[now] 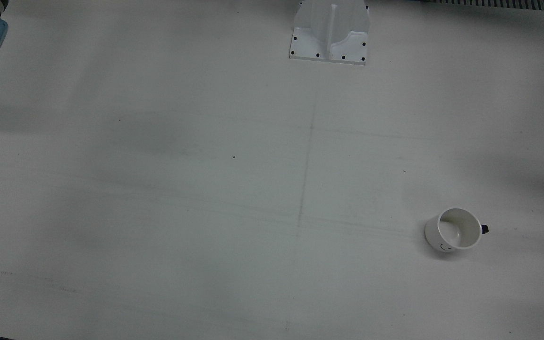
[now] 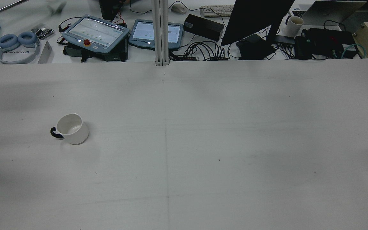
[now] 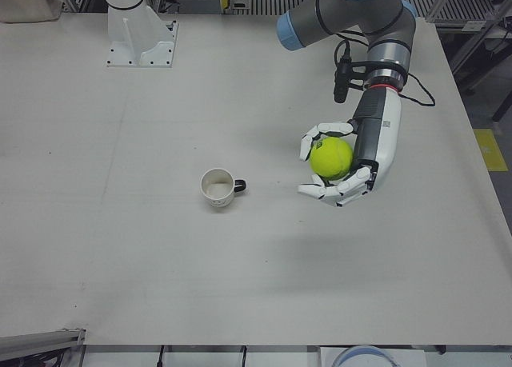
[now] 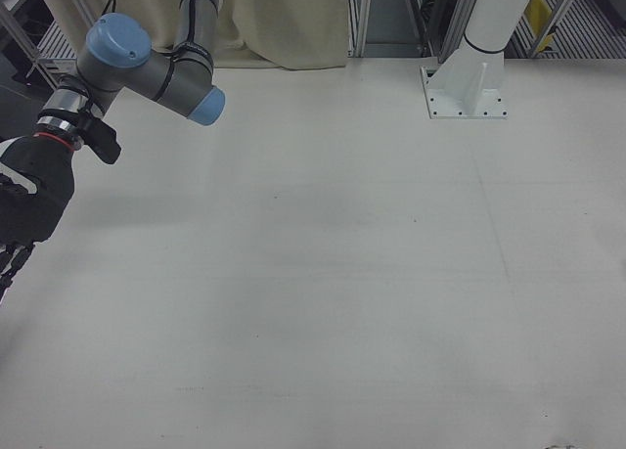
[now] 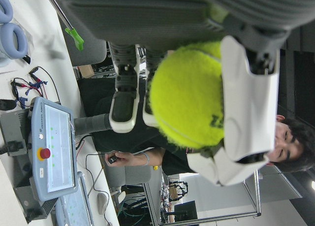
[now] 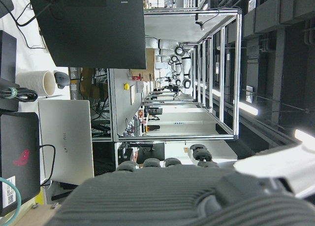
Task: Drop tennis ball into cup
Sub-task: 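Carry the yellow tennis ball in the left hand over the white mug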
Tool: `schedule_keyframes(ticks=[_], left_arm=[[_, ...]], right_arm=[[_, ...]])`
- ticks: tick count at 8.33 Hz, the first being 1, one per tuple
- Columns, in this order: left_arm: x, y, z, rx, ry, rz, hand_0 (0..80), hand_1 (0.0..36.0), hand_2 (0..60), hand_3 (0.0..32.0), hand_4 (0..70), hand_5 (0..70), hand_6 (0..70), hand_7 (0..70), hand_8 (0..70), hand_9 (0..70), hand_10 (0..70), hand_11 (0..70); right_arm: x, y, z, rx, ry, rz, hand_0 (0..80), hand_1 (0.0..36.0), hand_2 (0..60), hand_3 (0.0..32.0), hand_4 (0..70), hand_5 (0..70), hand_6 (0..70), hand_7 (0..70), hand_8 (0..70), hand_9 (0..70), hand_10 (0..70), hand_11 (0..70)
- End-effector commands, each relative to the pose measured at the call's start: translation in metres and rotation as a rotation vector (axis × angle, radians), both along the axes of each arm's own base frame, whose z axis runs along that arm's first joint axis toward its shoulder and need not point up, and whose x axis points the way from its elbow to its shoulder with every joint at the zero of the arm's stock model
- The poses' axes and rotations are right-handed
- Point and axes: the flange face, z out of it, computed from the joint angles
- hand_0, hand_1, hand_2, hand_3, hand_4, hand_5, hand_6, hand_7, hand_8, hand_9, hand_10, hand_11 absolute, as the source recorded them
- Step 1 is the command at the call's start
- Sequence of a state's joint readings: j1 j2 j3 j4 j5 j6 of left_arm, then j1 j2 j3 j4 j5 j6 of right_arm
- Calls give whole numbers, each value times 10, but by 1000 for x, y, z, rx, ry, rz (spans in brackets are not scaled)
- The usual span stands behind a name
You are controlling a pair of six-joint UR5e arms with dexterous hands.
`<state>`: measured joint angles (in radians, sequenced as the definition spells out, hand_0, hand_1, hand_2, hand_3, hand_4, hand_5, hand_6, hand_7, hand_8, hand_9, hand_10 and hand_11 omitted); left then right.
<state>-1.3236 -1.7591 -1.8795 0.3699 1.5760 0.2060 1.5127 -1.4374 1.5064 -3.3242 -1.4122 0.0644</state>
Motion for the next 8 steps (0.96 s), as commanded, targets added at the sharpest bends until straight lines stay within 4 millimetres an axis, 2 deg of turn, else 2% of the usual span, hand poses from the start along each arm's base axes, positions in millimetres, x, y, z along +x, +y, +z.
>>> schedule_keyframes(ticks=[1, 2, 3, 4, 5, 6, 7, 8], left_arm=[[6, 4, -20, 46, 12, 14, 582, 262, 480, 0, 469, 228, 700, 700, 464, 623, 381, 548], [40, 2, -30, 62, 18, 74, 547, 245, 485, 0, 467, 196, 694, 700, 446, 621, 371, 533], [76, 3, -34, 74, 25, 137, 513, 208, 514, 0, 456, 209, 700, 700, 463, 625, 367, 525], [111, 8, -37, 79, 29, 199, 496, 193, 535, 0, 446, 212, 700, 700, 463, 624, 360, 515], [139, 10, -44, 90, 35, 242, 484, 192, 517, 0, 429, 170, 700, 700, 451, 623, 354, 507], [159, 15, -46, 96, 26, 276, 474, 178, 529, 0, 414, 174, 681, 700, 446, 626, 351, 502], [178, 20, -44, 91, 23, 309, 468, 179, 520, 0, 405, 149, 662, 700, 442, 625, 348, 497], [187, 22, -41, 85, 22, 323, 465, 161, 529, 0, 398, 178, 700, 700, 455, 630, 350, 499]], right_arm=[[1, 0, -1, 2, 0, 1, 0, 0, 0, 0, 0, 0, 0, 0, 0, 0, 0, 0], [1, 0, 0, 0, 0, 2, 0, 0, 0, 0, 0, 0, 0, 0, 0, 0, 0, 0], [1, 0, 0, 0, 0, 2, 0, 0, 0, 0, 0, 0, 0, 0, 0, 0, 0, 0], [0, 0, 0, 0, 0, -1, 0, 0, 0, 0, 0, 0, 0, 0, 0, 0, 0, 0], [1, 0, -1, 2, 0, 1, 0, 0, 0, 0, 0, 0, 0, 0, 0, 0, 0, 0], [1, 0, -1, 2, 0, 1, 0, 0, 0, 0, 0, 0, 0, 0, 0, 0, 0, 0], [1, 0, 0, 0, 0, 2, 0, 0, 0, 0, 0, 0, 0, 0, 0, 0, 0, 0], [1, 0, -1, 2, 0, 2, 0, 0, 0, 0, 0, 0, 0, 0, 0, 0, 0, 0]])
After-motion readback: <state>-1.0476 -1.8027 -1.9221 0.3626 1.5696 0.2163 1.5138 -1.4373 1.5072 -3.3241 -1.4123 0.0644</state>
